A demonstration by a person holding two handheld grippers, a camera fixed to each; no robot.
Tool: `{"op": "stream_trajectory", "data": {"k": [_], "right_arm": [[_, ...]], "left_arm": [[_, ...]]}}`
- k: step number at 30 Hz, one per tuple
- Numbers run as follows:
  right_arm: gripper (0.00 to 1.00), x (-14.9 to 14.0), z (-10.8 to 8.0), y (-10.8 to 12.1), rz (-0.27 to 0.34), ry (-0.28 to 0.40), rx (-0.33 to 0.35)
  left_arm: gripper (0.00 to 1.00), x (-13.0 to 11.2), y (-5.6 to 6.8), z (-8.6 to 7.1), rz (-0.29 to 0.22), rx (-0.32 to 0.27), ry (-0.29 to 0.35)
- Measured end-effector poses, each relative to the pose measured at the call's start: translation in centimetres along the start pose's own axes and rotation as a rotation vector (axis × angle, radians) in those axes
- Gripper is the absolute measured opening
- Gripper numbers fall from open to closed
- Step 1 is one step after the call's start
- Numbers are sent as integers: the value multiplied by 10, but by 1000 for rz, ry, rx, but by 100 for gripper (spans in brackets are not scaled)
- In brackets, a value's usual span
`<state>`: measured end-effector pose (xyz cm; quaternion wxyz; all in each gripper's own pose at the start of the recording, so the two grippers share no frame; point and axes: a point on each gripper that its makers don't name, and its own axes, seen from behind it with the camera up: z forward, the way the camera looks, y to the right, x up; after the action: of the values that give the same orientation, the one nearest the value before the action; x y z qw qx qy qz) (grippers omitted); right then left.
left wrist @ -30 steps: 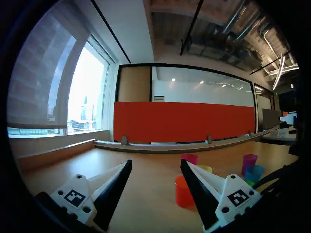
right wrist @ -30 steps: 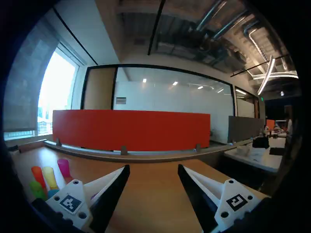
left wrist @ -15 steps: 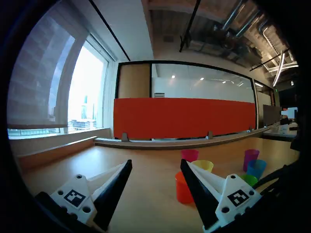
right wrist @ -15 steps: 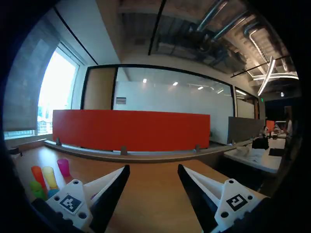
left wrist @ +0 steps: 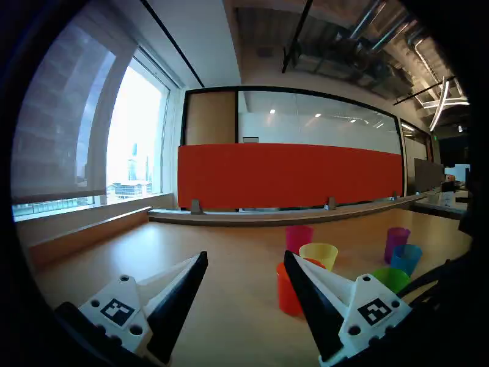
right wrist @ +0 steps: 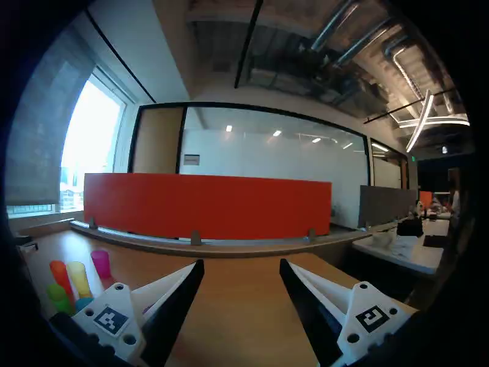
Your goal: Pour water
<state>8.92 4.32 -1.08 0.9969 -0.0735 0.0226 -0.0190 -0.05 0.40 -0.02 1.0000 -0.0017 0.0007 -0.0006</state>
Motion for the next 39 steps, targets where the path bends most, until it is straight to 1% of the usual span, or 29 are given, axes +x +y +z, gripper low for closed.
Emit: {"op": "stream_trajectory", "data": {"k": [9,18,23,28,34,39], "right_arm": [[95,-4,-2,2,1,-1,6],[95,-3,-5,-4,-25,19,18],[96,-1,-5,-9,-37,42,24],[97,-3,-6,-13,-24,60,34],[97,-9,-6,-18,-4,67,50],[98,-15,-5,-22,0,69,70]], "left_arm": [[92,-3,1,2,1,-4,-2],[92,-4,1,2,1,-4,-2],[92,-4,1,2,2,-4,-2],[92,-3,1,2,1,-4,-2],[92,-3,1,2,1,-4,-2],[92,-3,1,2,2,-4,-2]]}}
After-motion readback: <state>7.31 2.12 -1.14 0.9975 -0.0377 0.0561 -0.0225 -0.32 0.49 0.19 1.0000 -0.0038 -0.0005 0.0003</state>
